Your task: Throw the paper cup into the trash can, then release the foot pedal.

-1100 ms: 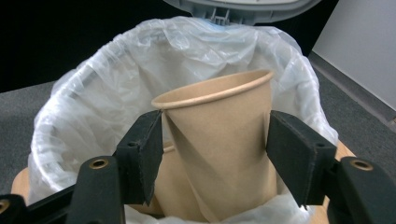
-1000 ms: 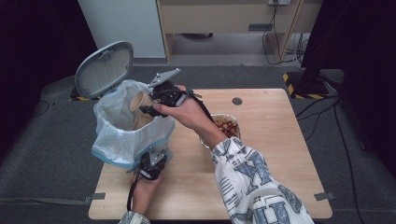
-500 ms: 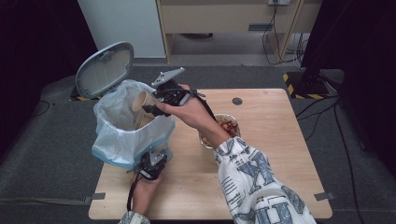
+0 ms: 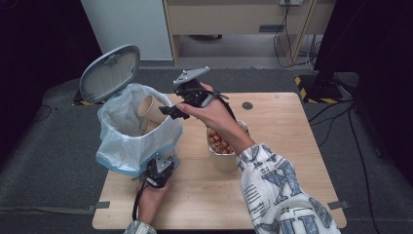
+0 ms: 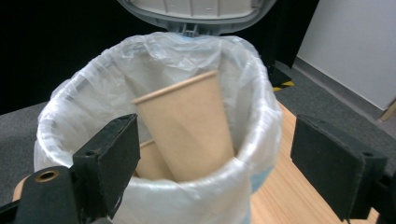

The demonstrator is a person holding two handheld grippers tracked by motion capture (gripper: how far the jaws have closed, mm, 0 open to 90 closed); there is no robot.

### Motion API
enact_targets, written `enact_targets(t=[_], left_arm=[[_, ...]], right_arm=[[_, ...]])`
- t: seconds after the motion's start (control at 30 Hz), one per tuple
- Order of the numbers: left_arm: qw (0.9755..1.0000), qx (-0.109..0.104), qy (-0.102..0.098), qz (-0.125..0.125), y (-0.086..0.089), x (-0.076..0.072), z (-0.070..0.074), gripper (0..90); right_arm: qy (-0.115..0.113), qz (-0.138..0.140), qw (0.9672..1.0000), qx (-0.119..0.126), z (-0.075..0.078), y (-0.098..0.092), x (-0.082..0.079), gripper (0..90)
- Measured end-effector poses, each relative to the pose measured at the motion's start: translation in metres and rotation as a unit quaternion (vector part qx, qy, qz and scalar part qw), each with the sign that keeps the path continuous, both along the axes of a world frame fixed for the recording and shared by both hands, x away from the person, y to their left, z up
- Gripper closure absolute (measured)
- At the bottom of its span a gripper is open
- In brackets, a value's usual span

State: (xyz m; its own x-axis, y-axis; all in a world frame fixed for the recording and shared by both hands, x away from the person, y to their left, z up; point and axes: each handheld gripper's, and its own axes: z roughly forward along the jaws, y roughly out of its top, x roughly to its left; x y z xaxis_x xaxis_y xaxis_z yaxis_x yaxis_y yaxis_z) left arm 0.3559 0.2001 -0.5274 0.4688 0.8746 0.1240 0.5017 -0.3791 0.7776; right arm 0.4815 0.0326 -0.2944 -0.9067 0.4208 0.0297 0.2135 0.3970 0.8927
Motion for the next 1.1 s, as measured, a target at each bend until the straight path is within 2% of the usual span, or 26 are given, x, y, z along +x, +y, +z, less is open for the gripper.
enact_targets(t=[0.2,0.37,0.5,0.53,0.57,0.73,0.77,0.8,0.83,0.93,0.97,1.0,1.03,1.07,1.1], left_arm=[[1.0000,-0.001,0.001,0.000,0.000,0.000,0.000,89.0],[1.0000,-0.007,0.004,-0.001,0.001,0.000,0.001,88.1],[1.0000,-0.007,0.002,-0.003,-0.003,-0.003,0.002,75.0],[1.0000,-0.001,-0.002,-0.004,-0.005,-0.005,0.004,75.0],[0.9999,-0.011,-0.009,-0.002,-0.008,-0.009,0.007,70.3],[0.9995,-0.017,-0.022,-0.013,-0.013,-0.017,0.015,59.0],[0.9995,-0.017,-0.022,-0.013,-0.013,-0.017,0.015,57.4],[0.9995,-0.018,-0.022,-0.013,-0.014,-0.018,0.016,55.5],[0.9995,-0.019,-0.021,-0.014,-0.014,-0.019,0.016,53.9],[0.9995,-0.018,-0.022,-0.014,-0.014,-0.019,0.017,50.5],[0.9995,-0.018,-0.022,-0.014,-0.014,-0.019,0.017,49.5],[0.9995,-0.018,-0.020,-0.015,-0.013,-0.018,0.017,48.3],[0.9995,-0.018,-0.020,-0.015,-0.013,-0.018,0.017,47.5],[0.9995,-0.018,-0.019,-0.016,-0.014,-0.018,0.017,46.5],[0.9995,-0.019,-0.018,-0.017,-0.014,-0.018,0.017,45.9]], right_arm=[[-0.002,-0.015,0.9999,0.004,0.002,-0.020,0.001,15.7],[-0.007,-0.040,0.9991,0.012,0.002,-0.045,0.003,14.8],[-0.007,-0.066,0.9976,0.020,0.001,-0.072,0.006,13.5],[-0.007,-0.066,0.9976,0.020,0.001,-0.072,0.006,13.5],[-0.008,-0.082,0.9963,0.021,0.000,-0.087,0.008,12.8],[-0.007,-0.131,0.9909,0.030,-0.007,-0.126,0.010,10.2],[-0.007,-0.131,0.9909,0.030,-0.007,-0.126,0.010,10.2],[-0.008,-0.154,0.9875,0.034,-0.011,-0.141,0.009,9.1],[-0.009,-0.164,0.9856,0.038,-0.013,-0.148,0.008,8.6],[-0.007,-0.190,0.9808,0.044,-0.022,-0.170,0.006,7.7],[-0.007,-0.190,0.9808,0.044,-0.022,-0.170,0.006,7.7],[-0.004,-0.207,0.9773,0.043,-0.030,-0.183,0.004,7.1],[-0.004,-0.207,0.9773,0.043,-0.030,-0.183,0.004,7.1],[-0.002,-0.223,0.9739,0.043,-0.037,-0.195,0.003,7.0],[0.000,-0.230,0.9722,0.044,-0.041,-0.200,0.002,6.9]])
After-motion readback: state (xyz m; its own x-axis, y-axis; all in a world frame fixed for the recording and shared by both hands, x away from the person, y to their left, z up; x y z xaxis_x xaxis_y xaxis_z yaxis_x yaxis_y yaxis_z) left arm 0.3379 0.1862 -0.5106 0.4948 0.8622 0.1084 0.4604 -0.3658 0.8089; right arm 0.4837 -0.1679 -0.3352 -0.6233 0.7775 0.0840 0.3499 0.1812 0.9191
